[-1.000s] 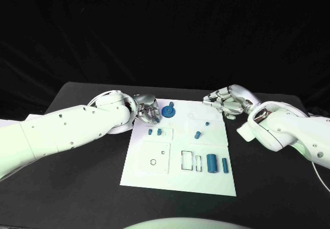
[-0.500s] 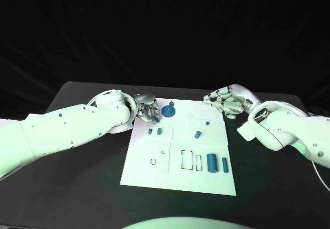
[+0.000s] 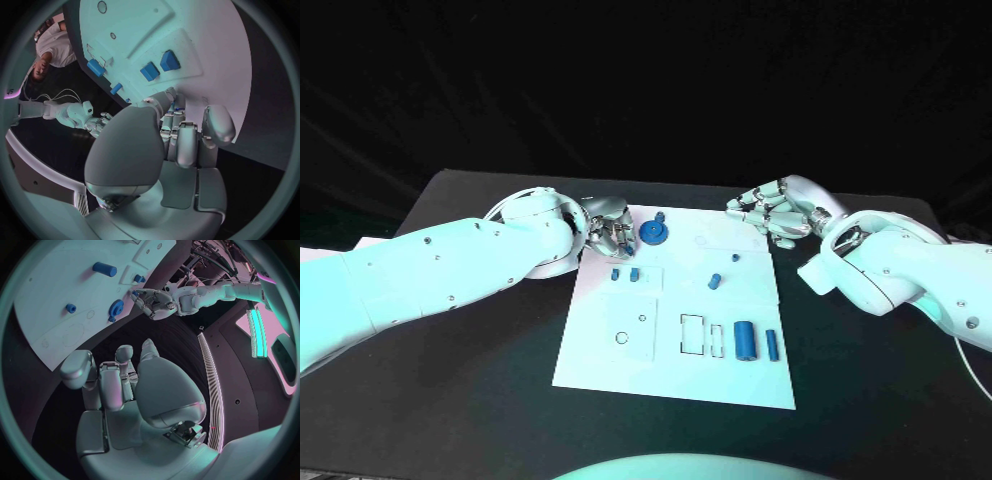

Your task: Assemble the parts on the task board

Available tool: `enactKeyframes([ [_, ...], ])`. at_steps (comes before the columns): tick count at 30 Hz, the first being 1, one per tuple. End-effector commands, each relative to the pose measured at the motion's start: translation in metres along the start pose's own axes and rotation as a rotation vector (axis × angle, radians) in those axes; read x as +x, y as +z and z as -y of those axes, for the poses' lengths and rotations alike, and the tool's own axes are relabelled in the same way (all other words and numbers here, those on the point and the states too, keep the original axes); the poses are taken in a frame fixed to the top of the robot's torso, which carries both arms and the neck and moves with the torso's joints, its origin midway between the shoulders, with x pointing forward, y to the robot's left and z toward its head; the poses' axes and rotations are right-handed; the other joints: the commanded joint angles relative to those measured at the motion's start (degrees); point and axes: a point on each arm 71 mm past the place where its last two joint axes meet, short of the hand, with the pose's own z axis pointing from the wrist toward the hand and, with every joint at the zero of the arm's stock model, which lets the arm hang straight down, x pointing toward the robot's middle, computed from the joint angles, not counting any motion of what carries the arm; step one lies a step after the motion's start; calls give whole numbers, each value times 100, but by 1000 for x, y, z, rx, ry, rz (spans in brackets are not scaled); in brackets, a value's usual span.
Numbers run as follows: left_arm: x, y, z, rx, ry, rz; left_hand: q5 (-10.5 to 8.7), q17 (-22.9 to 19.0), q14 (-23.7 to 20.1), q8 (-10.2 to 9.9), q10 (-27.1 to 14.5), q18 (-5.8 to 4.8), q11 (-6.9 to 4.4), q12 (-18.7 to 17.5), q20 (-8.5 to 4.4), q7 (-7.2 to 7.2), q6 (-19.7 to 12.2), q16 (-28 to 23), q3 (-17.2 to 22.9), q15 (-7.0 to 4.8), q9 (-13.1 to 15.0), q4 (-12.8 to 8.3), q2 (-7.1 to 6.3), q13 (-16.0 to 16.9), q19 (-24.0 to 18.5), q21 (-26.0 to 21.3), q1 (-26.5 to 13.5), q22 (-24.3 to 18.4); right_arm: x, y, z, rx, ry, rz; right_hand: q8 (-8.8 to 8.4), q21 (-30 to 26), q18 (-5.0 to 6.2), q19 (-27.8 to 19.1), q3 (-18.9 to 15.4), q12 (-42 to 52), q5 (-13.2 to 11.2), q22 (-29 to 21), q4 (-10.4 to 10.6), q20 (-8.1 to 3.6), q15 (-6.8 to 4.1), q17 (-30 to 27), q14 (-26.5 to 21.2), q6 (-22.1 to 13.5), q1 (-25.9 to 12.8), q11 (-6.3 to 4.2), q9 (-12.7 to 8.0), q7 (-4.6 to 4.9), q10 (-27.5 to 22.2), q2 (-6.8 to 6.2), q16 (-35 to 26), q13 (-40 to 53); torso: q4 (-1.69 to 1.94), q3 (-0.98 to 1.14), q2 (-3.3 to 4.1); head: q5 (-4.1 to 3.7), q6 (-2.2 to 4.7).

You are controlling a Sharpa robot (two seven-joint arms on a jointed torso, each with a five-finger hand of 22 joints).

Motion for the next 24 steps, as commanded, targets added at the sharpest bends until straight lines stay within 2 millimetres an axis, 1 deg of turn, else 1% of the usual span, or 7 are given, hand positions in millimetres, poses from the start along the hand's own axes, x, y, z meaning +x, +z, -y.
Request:
enactKeyframes([
  [1,5,1,1,8,3,-32,0,-7,35,38,10,-44,14,-33,4,12,18,-26,10,19,5,-18,-11,6,-16,-14,-64,3,1,0,-1,-11,-5,-4,21,2,84,6,-38,14,16,0,-7,-3,-40,-6,191,36,3,-10,6,4,-20,27,-38,-4,-1,0,0,0,3],
  [7,5,1,3,11,3,-35,0,-7,35,36,9,-44,13,-37,4,11,18,-25,9,19,4,-18,-14,7,-17,-13,-72,5,1,0,-1,-15,-3,-5,24,-1,85,3,-48,14,15,-6,-8,-4,-41,-14,187,38,1,-11,6,3,-21,30,-45,-8,-1,3,4,0,-4],
  [11,5,1,3,13,3,-36,-1,-13,33,30,8,-43,13,-45,5,11,15,-26,8,18,1,-16,-20,9,-20,-13,-91,8,1,0,-1,-15,0,-4,24,-1,85,3,-48,14,15,-6,-8,-4,-41,-14,187,38,1,-11,6,3,-21,30,-45,-8,-7,0,7,0,-10],
  [14,5,1,4,14,3,-36,-1,-16,32,29,7,-43,13,-46,5,12,14,-27,7,18,1,-15,-21,9,-20,-12,-95,9,0,0,-1,-14,1,-5,24,-1,85,3,-48,14,15,-6,-8,-4,-41,-14,187,38,1,-11,6,3,-21,30,-45,-8,-5,1,2,-6,-18],
  [19,6,1,5,14,4,-39,-2,-26,28,30,18,-43,9,-47,6,6,23,-31,3,17,1,-15,-28,14,-22,-11,-114,14,1,0,-1,-15,2,-5,24,-1,85,3,-48,14,15,-6,-8,-4,-41,-14,187,38,1,-11,6,3,-21,30,-45,-8,-1,5,3,-7,-13],
  [22,6,1,5,13,4,-40,-3,-25,29,33,32,-43,2,-46,5,-3,35,-28,3,13,2,-19,-31,21,-22,-6,-124,21,0,0,-1,-15,2,-5,24,-1,85,3,-48,14,15,-6,-8,-4,-41,-14,187,38,1,-11,6,3,-21,30,-45,-8,-5,10,1,-8,-15],
  [24,6,1,5,11,6,-41,-2,-25,29,34,33,-44,1,-46,5,-4,36,-28,3,13,2,-20,-31,21,-22,-5,-125,22,0,0,0,-15,2,-5,24,-1,85,3,-48,14,15,-6,-8,-4,-41,-14,187,38,1,-11,6,3,-21,30,-45,-8,-6,3,0,-14,-14],
])
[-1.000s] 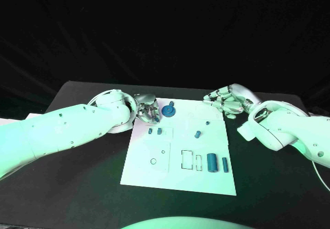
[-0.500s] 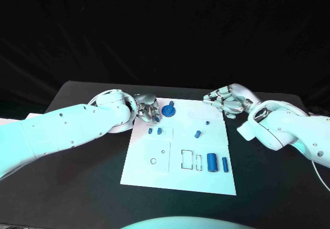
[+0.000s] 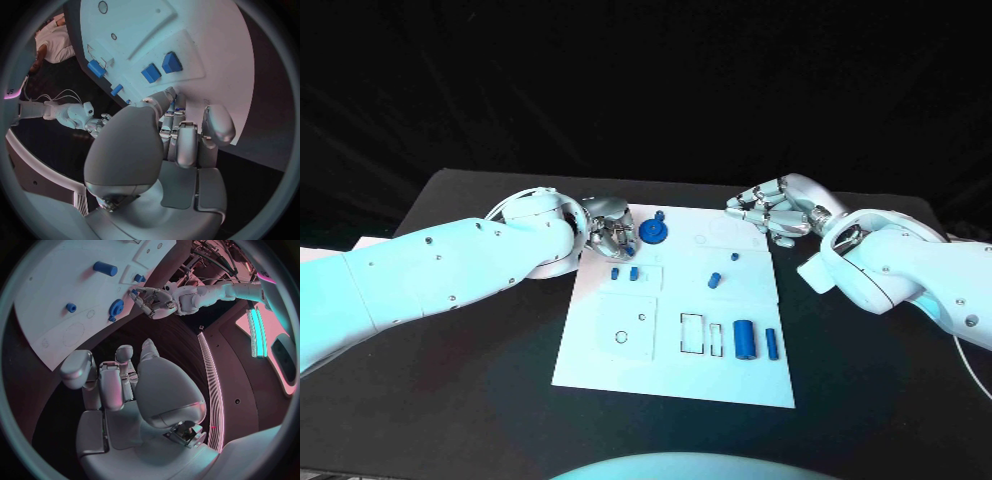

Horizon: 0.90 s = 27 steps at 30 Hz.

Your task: Assemble the parts on the task board

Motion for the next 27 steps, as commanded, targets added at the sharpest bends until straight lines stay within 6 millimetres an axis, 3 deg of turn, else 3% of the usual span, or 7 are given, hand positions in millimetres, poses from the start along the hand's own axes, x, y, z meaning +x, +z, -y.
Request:
enactKeyframes([
  [1,4,1,3,7,6,-31,-2,-4,29,11,34,-44,0,-21,5,-3,37,-28,3,13,5,-20,15,5,-22,-5,-54,5,1,0,-1,-12,0,-7,24,-1,85,3,-32,14,15,-5,9,-4,-41,-5,188,38,1,-12,8,3,-22,30,-14,-8,-2,-2,-2,-5,2],
  [10,5,1,1,-16,14,-49,-3,-89,-8,-38,-17,-25,22,-76,9,21,-24,-69,-10,24,-19,-15,-29,7,-73,-98,-134,-37,1,0,-1,-11,0,-7,24,-6,86,-1,-36,12,16,-15,7,-4,-41,-13,185,37,3,-12,8,3,-24,31,-20,-12,5,-4,-1,-6,-6],
  [20,5,1,-1,-23,18,-48,0,-184,-56,-256,-154,-16,119,-202,75,126,-410,-102,-24,106,-148,-33,-228,-3,-126,-174,-250,-49,0,0,0,-10,0,-6,24,-6,86,-1,-36,12,16,-15,7,-4,-41,-13,185,37,3,-12,8,3,-24,31,-20,-12,5,-8,-2,-4,-15],
  [27,3,0,-3,-28,16,-37,4,-207,-67,-262,-193,-10,141,-244,98,149,-573,-102,-11,124,-217,-15,-266,-5,-136,-194,-295,-46,0,0,0,-9,-1,-5,24,-6,86,-1,-36,12,16,-15,7,-4,-41,-13,185,37,3,-12,8,3,-24,31,-20,-12,4,-8,-5,1,-19],
])
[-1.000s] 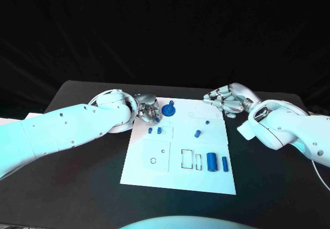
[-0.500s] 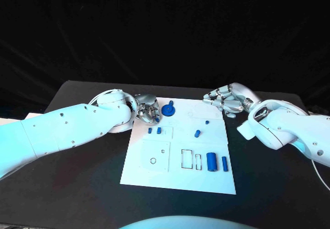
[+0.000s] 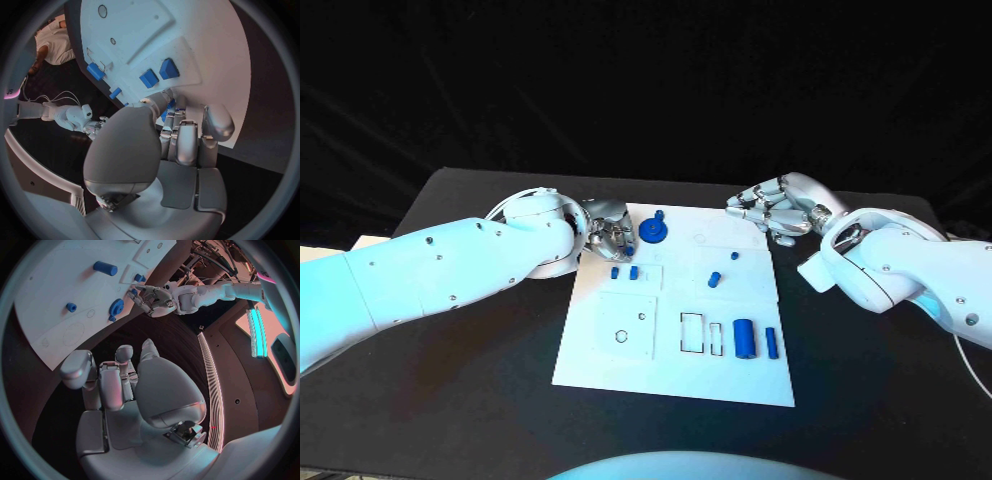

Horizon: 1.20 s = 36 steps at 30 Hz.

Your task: Assemble the parts on the task board

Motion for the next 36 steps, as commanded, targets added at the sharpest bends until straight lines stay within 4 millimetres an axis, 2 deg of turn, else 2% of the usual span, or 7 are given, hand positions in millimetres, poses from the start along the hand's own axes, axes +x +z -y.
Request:
enactKeyframes([
  [1,0,0,-1,-5,7,-6,3,-13,1,-26,-58,-11,5,-31,19,6,-82,-31,7,56,-27,1,-51,-9,-13,-28,-31,1,1,0,0,-9,-2,-6,24,-13,89,-7,-39,0,16,-18,6,-4,-41,-13,182,35,4,-12,9,3,-35,30,-26,-19,0,-1,-2,3,-4],
  [6,-1,-2,-4,-11,4,5,3,-45,-11,-23,-95,0,21,-64,33,18,-204,-39,20,69,-78,7,-74,-13,-34,-76,-44,-18,-1,0,1,-2,-9,1,19,-51,101,-39,-48,-79,18,-86,0,-4,-40,-28,175,24,11,-10,6,6,-106,24,-38,-110,-3,0,-1,7,-3],
  [9,-3,-3,-8,-12,-14,16,-2,-124,-45,-17,-168,17,49,-109,49,38,-262,-76,2,90,-108,43,-102,-25,-77,-174,-101,-70,-3,0,5,20,-38,5,14,-117,117,-97,-82,-757,43,-183,-67,11,-21,-56,142,-6,153,12,0,26,-690,-4,-67,-779,-4,1,-2,-1,0],
  [15,-11,-9,-19,-10,-114,32,-7,-361,-150,-10,-379,76,88,-186,87,41,-420,-204,-136,126,-179,121,-156,-60,-207,-476,-202,-236,-7,0,14,55,-116,-25,75,-233,150,-181,47,-1624,110,-354,-450,8,-35,-297,64,103,861,4,14,23,-1010,-29,-248,-1520,-3,4,-13,-16,28],
  [27,-33,-27,-42,-23,-210,81,0,-680,-307,39,-670,143,145,-203,135,81,-425,-382,-329,172,-234,99,-86,-109,-379,-891,-96,-459,-12,-2,25,50,-458,-104,-72,-356,146,-31,126,-4177,56,-475,-763,2,-56,-812,145,713,1648,-3,-51,-57,-44,-149,-714,-3766,-1,0,-3,-38,96],
  [32,-44,-36,-42,85,-568,210,12,-1407,-643,295,-399,304,118,6,112,106,38,-830,-15,134,-165,-10,229,-74,-738,-1715,220,-928,-4,-2,17,-5,-665,-120,-130,-404,154,-38,165,-4511,0,-530,-867,-12,-65,-850,159,898,1815,-45,-68,-125,149,-149,-758,-4097,-4,5,3,-102,134],
  [36,-45,-41,-41,146,-904,250,-6,-1721,-798,370,-181,362,34,209,70,49,138,-1062,-14,85,-156,-15,274,-10,-918,-2081,173,-1132,4,-3,12,-34,-771,-132,-182,-469,167,-61,197,-4744,-344,-616,-869,-16,-72,-977,138,1004,1838,-58,-82,-178,216,-131,-874,-4309,-5,-1,4,-143,174],
])
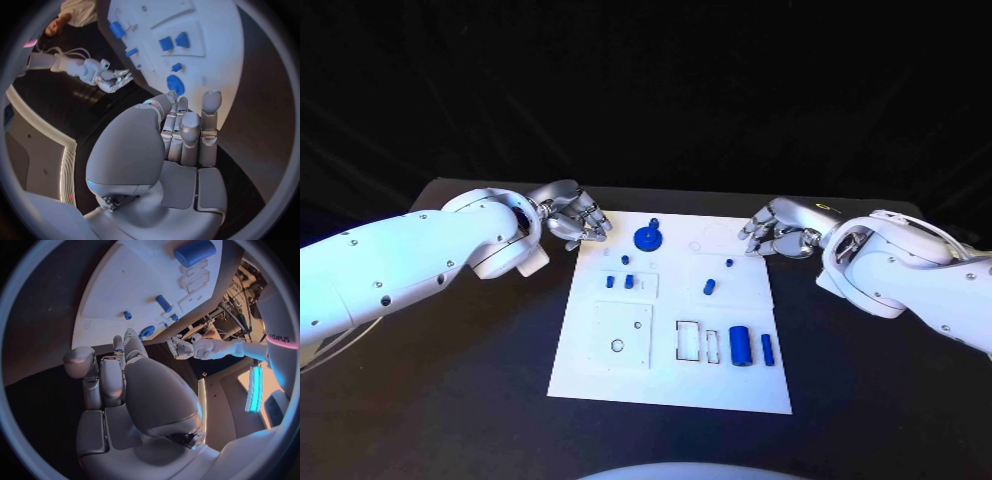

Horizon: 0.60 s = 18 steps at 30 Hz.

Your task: Assemble the parts on the task board

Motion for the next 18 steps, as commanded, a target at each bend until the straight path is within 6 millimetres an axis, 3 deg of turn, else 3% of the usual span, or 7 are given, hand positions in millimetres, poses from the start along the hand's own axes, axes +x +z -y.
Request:
enactKeyframes([
  [1,-5,-4,8,109,-526,103,-8,-222,-116,43,82,110,-53,116,-24,-19,50,-163,-39,-18,4,30,32,39,-131,-270,-98,-154,6,1,-8,-23,-250,-30,-55,-56,78,-5,22,-154,-334,-58,-7,-20,-20,-81,136,79,30,-33,-14,-34,88,14,-77,-143,-5,-3,3,-76,56],
  [3,-4,-6,9,125,-649,119,-14,-296,-148,55,92,117,-57,171,-28,-32,50,-219,-106,-23,0,60,21,58,-170,-376,-173,-217,8,2,-11,-27,-288,-36,-83,-104,86,-23,54,-255,-565,-121,18,-29,-28,-117,135,132,19,-47,-20,-57,129,14,-116,-238,-1,-13,2,-132,72],
  [5,-2,-9,9,137,-748,134,-14,-328,-155,68,99,125,-69,228,-35,-42,50,-244,-169,-31,-4,78,18,81,-188,-451,-225,-263,10,3,-13,-28,-318,-40,-107,-131,90,-30,69,-322,-639,-153,39,-34,-30,-127,139,159,-1,-52,-26,-66,153,-6,-130,-302,5,-17,1,-164,73],
  [11,3,-15,8,150,-897,147,-8,-417,-174,86,134,141,-97,387,-56,-61,31,-299,-288,-55,-19,82,38,147,-209,-617,-281,-369,15,6,-20,-38,-350,-39,-172,-165,93,-33,81,-444,-668,-188,88,-38,-35,-118,152,51,-52,-59,-73,-100,122,-67,-130,-406,11,-13,-5,-215,85],
  [18,5,-18,8,153,-931,141,-3,-466,-195,88,125,151,-102,443,-61,-63,15,-335,-323,-59,-27,75,52,171,-231,-711,-286,-427,25,12,-26,-52,-348,-50,-170,-174,94,-26,117,-496,-665,-196,121,-44,-43,-96,163,25,-69,-68,-91,-94,111,-56,-115,-453,9,-10,5,-232,104],
])
